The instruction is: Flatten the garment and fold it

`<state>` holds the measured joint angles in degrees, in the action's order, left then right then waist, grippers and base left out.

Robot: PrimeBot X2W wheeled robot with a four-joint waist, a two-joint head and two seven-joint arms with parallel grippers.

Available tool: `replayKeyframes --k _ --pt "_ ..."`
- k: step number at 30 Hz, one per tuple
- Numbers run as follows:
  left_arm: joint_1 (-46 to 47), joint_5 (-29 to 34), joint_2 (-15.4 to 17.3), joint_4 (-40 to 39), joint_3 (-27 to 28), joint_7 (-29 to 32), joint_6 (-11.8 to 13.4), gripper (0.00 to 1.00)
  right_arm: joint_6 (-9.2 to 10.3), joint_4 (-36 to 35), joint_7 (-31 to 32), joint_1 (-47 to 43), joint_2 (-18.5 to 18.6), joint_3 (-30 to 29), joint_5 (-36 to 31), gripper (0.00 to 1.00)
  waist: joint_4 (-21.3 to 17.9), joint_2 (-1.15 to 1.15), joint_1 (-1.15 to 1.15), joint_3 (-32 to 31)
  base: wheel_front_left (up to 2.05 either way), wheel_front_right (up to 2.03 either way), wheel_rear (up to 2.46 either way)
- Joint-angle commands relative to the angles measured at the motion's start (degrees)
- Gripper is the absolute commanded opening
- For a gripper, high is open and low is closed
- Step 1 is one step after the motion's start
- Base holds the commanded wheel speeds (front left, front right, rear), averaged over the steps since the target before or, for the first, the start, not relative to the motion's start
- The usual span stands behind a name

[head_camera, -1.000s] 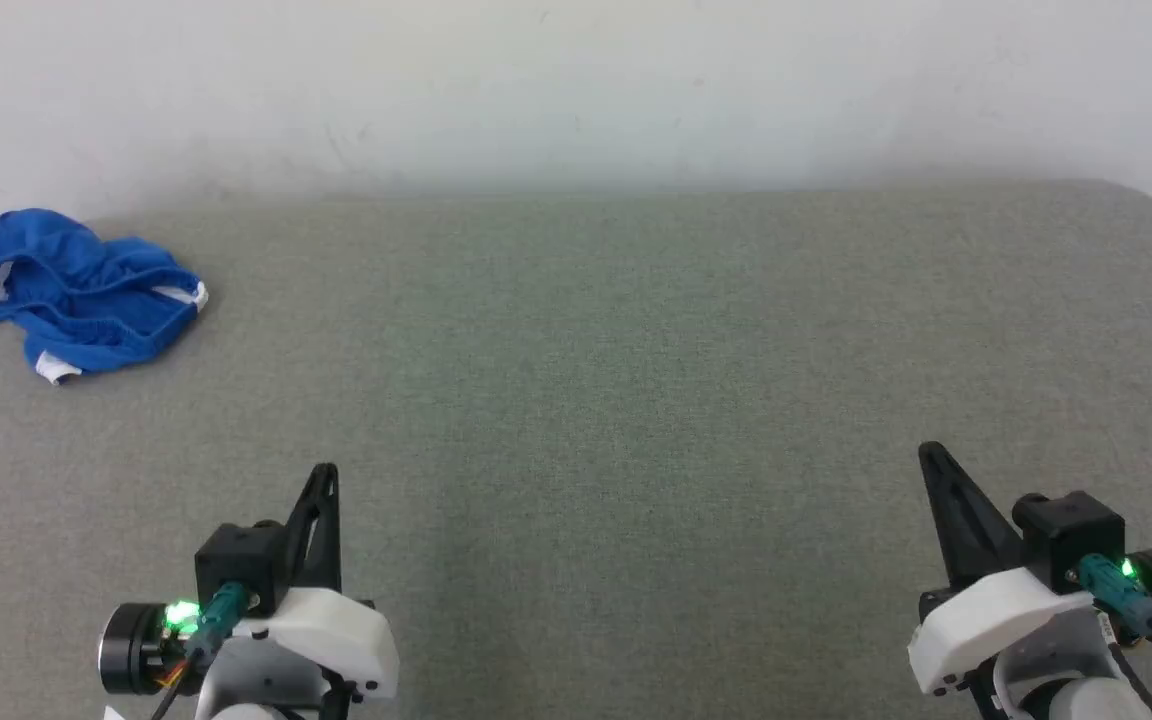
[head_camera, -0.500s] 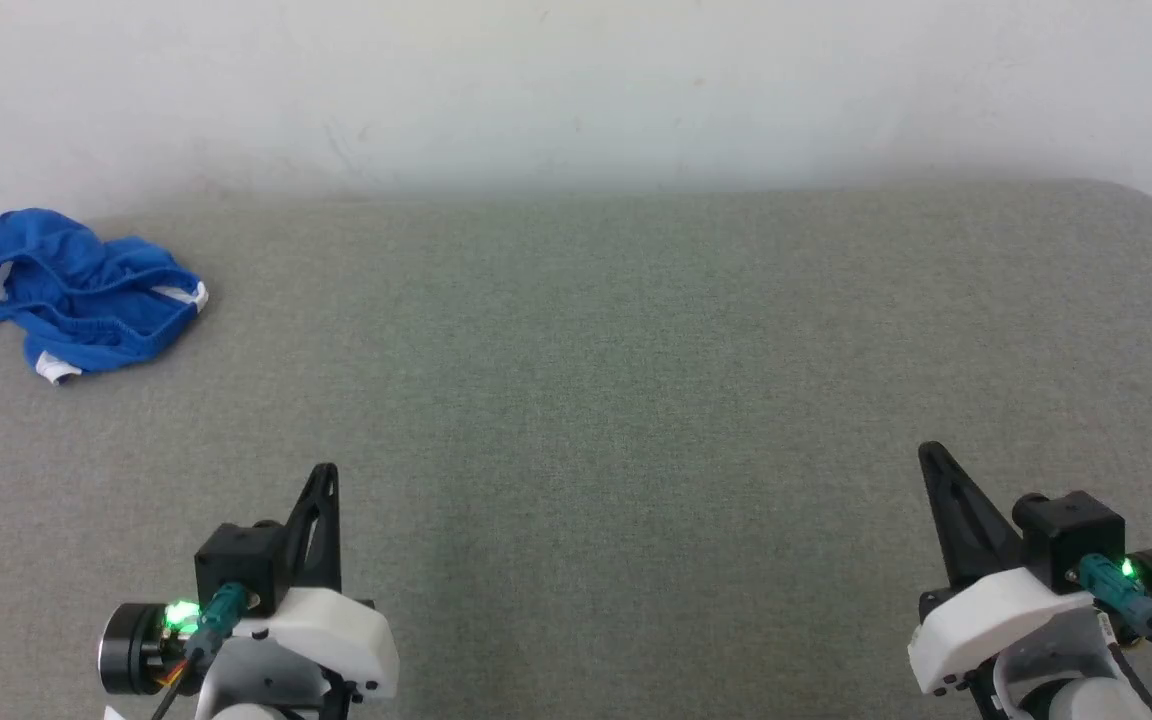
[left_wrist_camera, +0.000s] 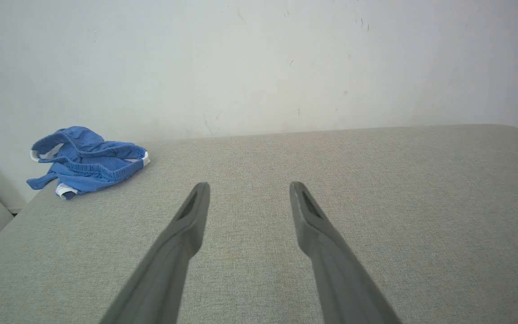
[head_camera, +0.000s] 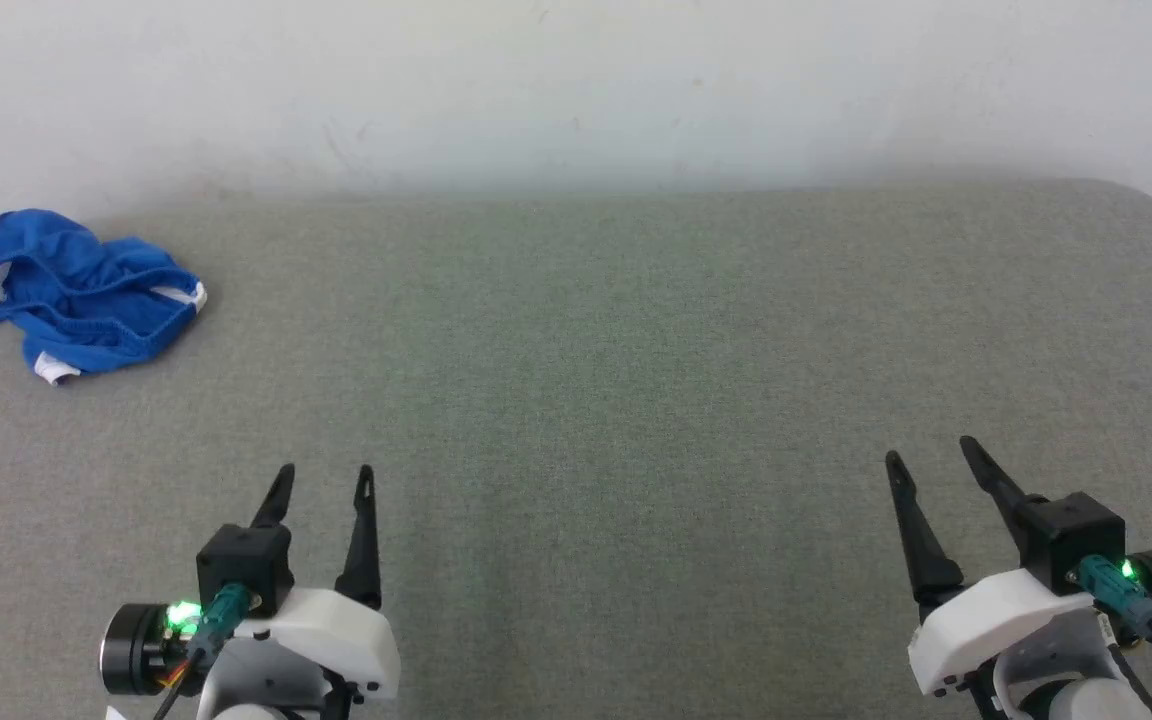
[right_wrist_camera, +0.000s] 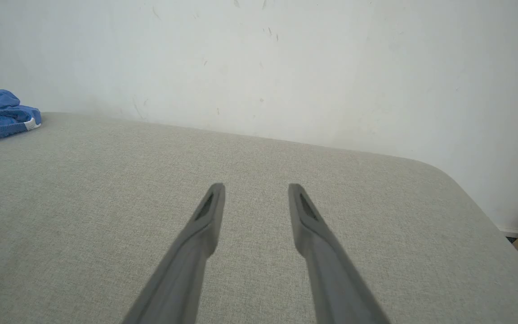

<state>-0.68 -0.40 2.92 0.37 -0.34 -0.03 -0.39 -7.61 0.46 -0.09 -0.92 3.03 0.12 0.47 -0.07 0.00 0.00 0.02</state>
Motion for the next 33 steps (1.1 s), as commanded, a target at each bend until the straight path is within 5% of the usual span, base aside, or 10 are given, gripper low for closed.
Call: replayKeyframes --k 1,18,33 --pt "0.18 -0.36 0.0 0.13 -0.12 -0.57 -0.14 1.0 0.0 0.06 -0.53 -0.03 -0.01 -0.15 0.41 1.0 -0.04 0.0 0.0 0.01 0.0 0.0 0.0" --pt "0.68 -3.0 -0.01 0.07 -0.2 -2.6 -0.42 1.0 0.02 -0.41 -2.56 -0.32 -0.03 -0.84 3.28 1.0 0.91 0.0 0.0 -0.01 0.0 0.0 0.0" --pt "1.16 -5.72 -0.01 0.14 0.56 -4.4 -0.69 1.0 0.04 -1.08 -4.36 -0.41 -0.04 -0.83 3.62 1.0 6.65 0.0 0.0 -0.05 0.0 0.0 0.0"
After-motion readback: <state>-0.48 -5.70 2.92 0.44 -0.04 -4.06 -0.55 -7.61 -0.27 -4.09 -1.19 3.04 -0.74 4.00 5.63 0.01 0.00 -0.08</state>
